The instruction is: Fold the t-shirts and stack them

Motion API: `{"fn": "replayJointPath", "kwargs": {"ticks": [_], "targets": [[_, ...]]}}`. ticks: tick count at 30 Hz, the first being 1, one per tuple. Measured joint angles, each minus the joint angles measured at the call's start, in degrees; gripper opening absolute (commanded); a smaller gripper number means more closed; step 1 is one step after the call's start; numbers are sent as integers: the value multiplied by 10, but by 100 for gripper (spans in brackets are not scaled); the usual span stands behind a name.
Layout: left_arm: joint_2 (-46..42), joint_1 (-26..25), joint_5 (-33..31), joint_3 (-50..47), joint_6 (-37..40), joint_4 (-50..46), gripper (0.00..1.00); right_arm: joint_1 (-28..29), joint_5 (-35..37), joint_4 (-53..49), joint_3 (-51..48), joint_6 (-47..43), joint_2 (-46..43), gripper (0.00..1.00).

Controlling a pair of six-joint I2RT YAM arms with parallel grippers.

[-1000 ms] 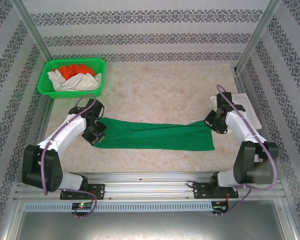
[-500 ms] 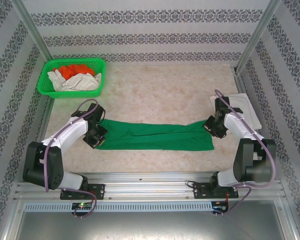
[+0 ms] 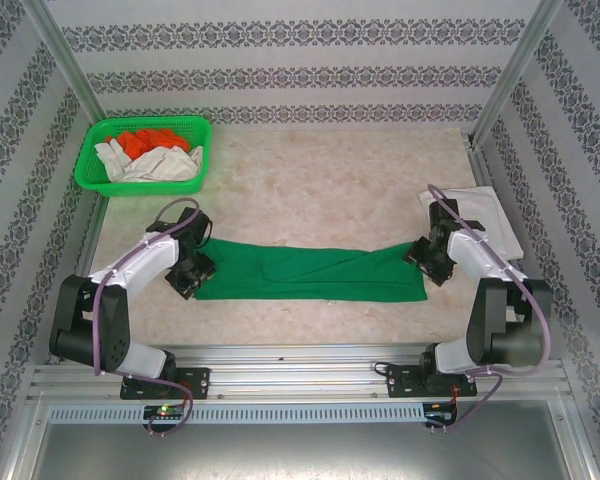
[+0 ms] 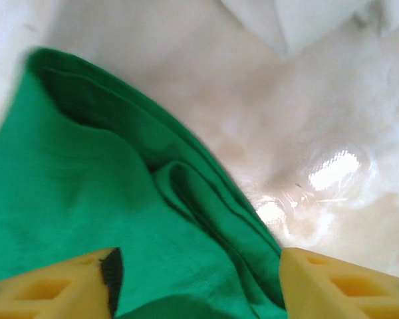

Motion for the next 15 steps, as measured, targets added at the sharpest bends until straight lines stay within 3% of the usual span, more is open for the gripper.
{"fn": "replayJointPath", "kwargs": {"ticks": [3,7,15], "targets": [[-6,-4,-14,38,13,2,72,8,5,8,28,-16,-22,70],[22,-17,-10,102,24,32,70,37,6,29,71,-22,2,68],[217,-34,45,209,14,125,48,60,-12,54,73,17,92,55]]}}
